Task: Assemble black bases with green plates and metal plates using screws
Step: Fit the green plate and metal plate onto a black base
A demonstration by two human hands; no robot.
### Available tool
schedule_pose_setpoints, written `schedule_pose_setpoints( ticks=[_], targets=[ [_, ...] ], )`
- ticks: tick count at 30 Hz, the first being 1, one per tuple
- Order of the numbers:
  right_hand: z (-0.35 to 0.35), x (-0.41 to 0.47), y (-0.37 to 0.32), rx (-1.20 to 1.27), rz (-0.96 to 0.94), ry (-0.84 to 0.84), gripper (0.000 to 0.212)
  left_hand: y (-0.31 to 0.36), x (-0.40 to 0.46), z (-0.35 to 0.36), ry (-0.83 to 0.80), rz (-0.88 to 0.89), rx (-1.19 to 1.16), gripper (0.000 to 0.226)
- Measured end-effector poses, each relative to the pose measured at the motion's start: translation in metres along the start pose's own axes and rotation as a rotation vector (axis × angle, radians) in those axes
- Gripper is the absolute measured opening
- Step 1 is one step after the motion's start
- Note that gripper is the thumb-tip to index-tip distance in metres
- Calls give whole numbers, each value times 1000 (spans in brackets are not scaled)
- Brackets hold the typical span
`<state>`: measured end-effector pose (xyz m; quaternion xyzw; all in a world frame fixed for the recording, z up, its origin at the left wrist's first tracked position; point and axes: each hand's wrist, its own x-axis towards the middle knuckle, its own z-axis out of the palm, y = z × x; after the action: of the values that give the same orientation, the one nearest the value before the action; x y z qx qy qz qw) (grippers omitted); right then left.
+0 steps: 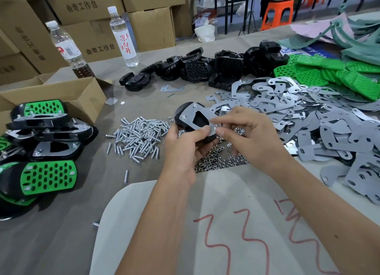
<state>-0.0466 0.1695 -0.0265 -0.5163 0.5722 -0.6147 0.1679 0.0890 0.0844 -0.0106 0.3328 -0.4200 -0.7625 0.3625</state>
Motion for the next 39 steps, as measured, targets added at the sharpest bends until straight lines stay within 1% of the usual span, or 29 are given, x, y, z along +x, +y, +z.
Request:
schedule_pose_setpoints(
  ticks=[2, 4, 7, 8, 10, 12, 14, 17, 18, 19, 20, 22, 23, 24, 25, 26, 27, 28, 29, 30, 31, 32, 33, 35, 36, 38, 39],
  targets=[
    [0, 1, 0, 22, 15, 10, 19, 0, -1, 1, 6, -4, 3, 39],
    [0, 1, -1, 84, 57, 39, 13, 0, -3, 2, -6, 12, 5, 39],
    [-1, 1, -3, 216, 149, 68, 16, 0, -5, 5, -32, 57, 16, 39],
    [-2, 1, -2, 220, 153, 73, 17, 0, -5, 5, -38, 67, 18, 39],
    [-3, 0, 0, 187, 99, 43, 13, 0, -5, 6, -38, 73, 9, 39],
    [-2, 0, -1, 140, 50, 22, 18, 0, -5, 4, -29, 70, -12, 39],
    [-1, 1, 1, 136, 49, 22, 19, 0, -3, 2, -18, 66, -19, 40],
    [1, -1, 1, 143, 71, 30, 6, 4, 1, -1, 26, 29, -71, 41],
    [0, -1, 4, 99, 45, 67, 20, 6, 3, -3, 55, 14, -102, 41],
    [0, -1, 6, 73, 33, 86, 30, 7, 4, -4, 78, 3, -128, 42],
    [0, -2, 6, 78, 30, 98, 29, 8, 5, -5, 89, 0, -141, 41],
    [1, -4, 1, 119, 43, 35, 8, 6, 6, -4, 80, 7, -129, 40],
    [3, -4, -1, 130, 68, -14, 21, 5, 5, -4, 70, 13, -120, 40],
    [4, -5, -3, 126, 86, -56, 24, 3, 5, -3, 66, 18, -115, 40],
    [5, -5, -7, 114, 86, -55, 20, 2, 4, -3, 70, 17, -113, 40],
    [5, -5, -10, 114, 66, -16, 32, 2, 5, -4, 82, 10, -117, 40],
    [4, -5, -10, 103, 53, 31, 55, 2, 5, -4, 97, -1, -129, 39],
    [1, -6, -10, 82, 47, 64, 68, 3, 6, -5, 108, -8, -139, 39],
    [0, -6, -10, 57, 37, 90, 70, 4, 7, -7, 114, -9, -142, 38],
    [-2, -6, -11, 35, 30, 95, 65, 4, 8, -7, 113, -6, -135, 38],
    [-2, -6, -11, 25, 39, 88, 54, 4, 8, -7, 113, -1, -125, 38],
    [-1, -6, -11, 14, 53, 72, 38, 3, 8, -6, 110, 2, -118, 38],
    [1, -6, -13, -2, 71, 21, 26, 2, 7, -5, 104, 5, -115, 38],
    [4, -5, -12, 9, 103, -71, 36, 0, 6, -3, 101, 11, -113, 39],
    [4, -4, -12, 20, 98, -71, 42, -1, 5, -3, 107, 11, -112, 39],
    [0, -5, -12, 24, 52, 25, 63, 0, 6, -3, 124, -1, -113, 38],
    [-3, -5, -10, 9, 28, 65, 66, 1, 6, -4, 136, -1, -107, 38]
  ],
)
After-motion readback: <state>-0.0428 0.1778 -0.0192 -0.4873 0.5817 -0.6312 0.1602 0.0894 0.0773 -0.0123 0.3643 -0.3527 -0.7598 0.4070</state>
